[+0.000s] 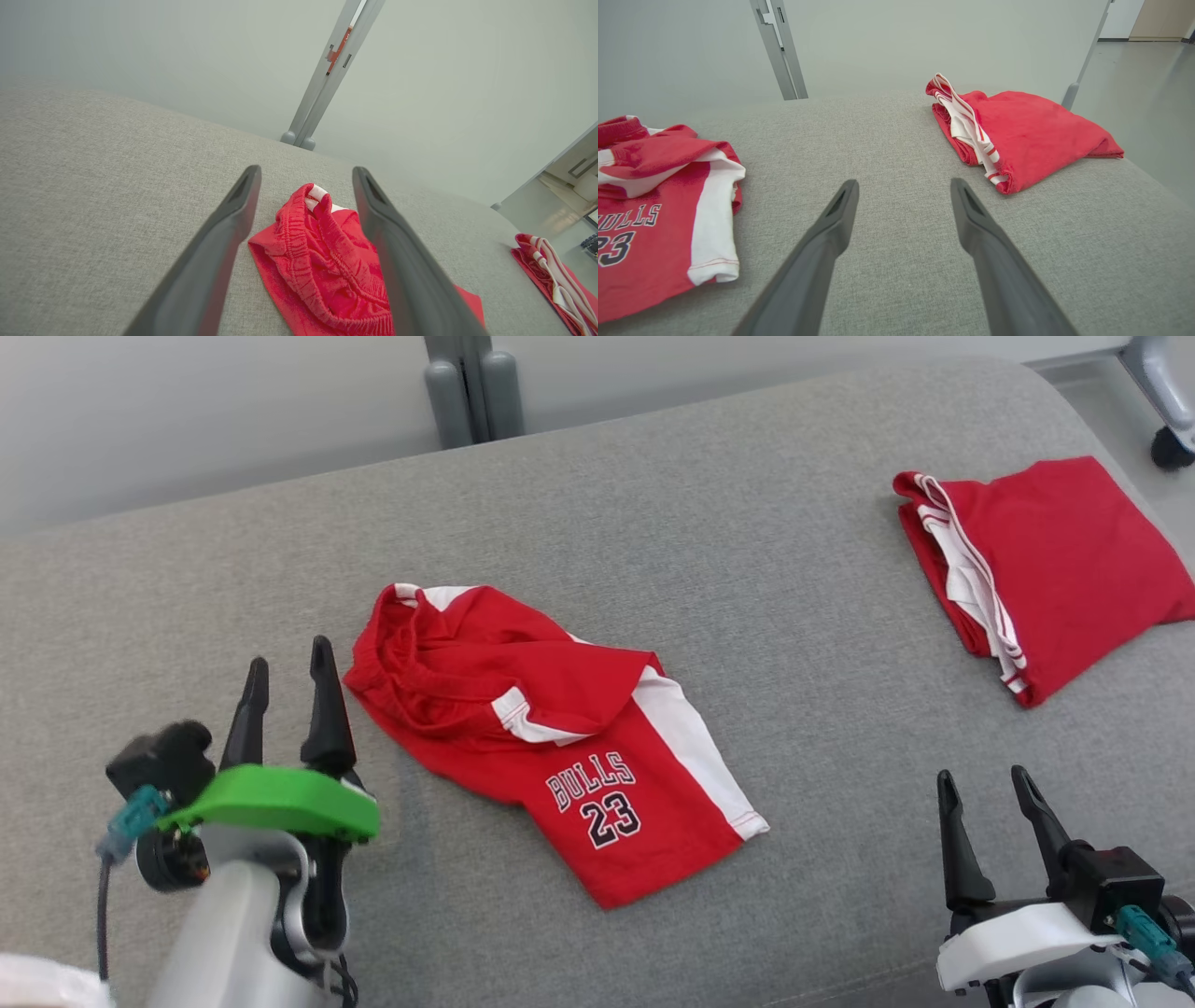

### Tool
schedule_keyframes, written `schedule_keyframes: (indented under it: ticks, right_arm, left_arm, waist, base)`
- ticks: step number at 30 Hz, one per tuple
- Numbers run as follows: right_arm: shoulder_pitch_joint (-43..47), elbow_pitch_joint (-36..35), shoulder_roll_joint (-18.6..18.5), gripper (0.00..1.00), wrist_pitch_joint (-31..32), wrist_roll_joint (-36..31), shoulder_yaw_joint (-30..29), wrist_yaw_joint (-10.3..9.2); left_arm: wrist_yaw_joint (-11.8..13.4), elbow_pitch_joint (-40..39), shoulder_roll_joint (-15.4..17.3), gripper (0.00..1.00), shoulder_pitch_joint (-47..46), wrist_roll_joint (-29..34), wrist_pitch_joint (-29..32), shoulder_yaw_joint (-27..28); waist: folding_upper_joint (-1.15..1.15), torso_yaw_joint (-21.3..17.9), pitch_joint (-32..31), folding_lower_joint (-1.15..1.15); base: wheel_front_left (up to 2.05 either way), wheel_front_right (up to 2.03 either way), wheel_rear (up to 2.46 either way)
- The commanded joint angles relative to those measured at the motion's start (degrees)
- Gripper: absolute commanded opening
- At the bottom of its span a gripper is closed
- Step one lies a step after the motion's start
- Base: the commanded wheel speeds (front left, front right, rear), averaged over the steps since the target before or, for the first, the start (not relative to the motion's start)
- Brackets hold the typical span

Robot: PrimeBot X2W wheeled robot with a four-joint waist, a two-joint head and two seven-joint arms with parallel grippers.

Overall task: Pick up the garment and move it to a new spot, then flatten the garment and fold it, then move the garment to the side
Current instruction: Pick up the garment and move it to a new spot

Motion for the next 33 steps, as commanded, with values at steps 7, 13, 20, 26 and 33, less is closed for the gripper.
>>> schedule_keyframes:
  ticks: [7, 13, 20, 26, 33]
  right_arm:
    - [3.67, -0.34, -0.12, 1.0, -0.15, -1.89, -3.36, -0.11]
    - [5.59, -0.41, -0.1, 1.0, -0.15, -2.48, -5.08, -0.11]
    - [7.56, 2.06, -0.08, 1.0, -0.15, -1.66, -5.46, -0.11]
    - [8.56, 3.2, -0.08, 1.0, -0.15, -0.08, -4.81, -0.11]
    - [8.44, 3.56, -0.09, 1.0, -0.15, -0.26, -4.47, -0.11]
  left_arm:
    - [-2.18, -14.76, -5.42, 1.0, 19.47, 15.98, -0.06, 6.02]
    - [-4.32, -17.58, -6.31, 1.0, 27.49, 27.14, -0.07, 7.81]
    - [-6.3, -19.97, -6.78, 1.0, 32.17, 34.27, -0.07, 11.74]
    - [-7.34, -20.81, -7.06, 1.0, 34.39, 36.36, -0.08, 14.5]
    - [-8.53, -20.55, -7.16, 1.0, 33.46, 37.04, -0.08, 14.98]
  waist:
    - [0.0, 8.89, -7.89, 0.0]
    - [0.0, 12.36, -9.87, 0.0]
    - [0.0, 14.34, -11.67, 0.0]
    - [0.0, 14.37, -12.18, 0.0]
    - [0.0, 14.21, -11.94, 0.0]
  base:
    - [0.0, 0.0, 0.0]
    - [0.0, 0.0, 0.0]
    - [0.0, 0.0, 0.0]
    - [0.0, 0.0, 0.0]
    - [0.0, 0.0, 0.0]
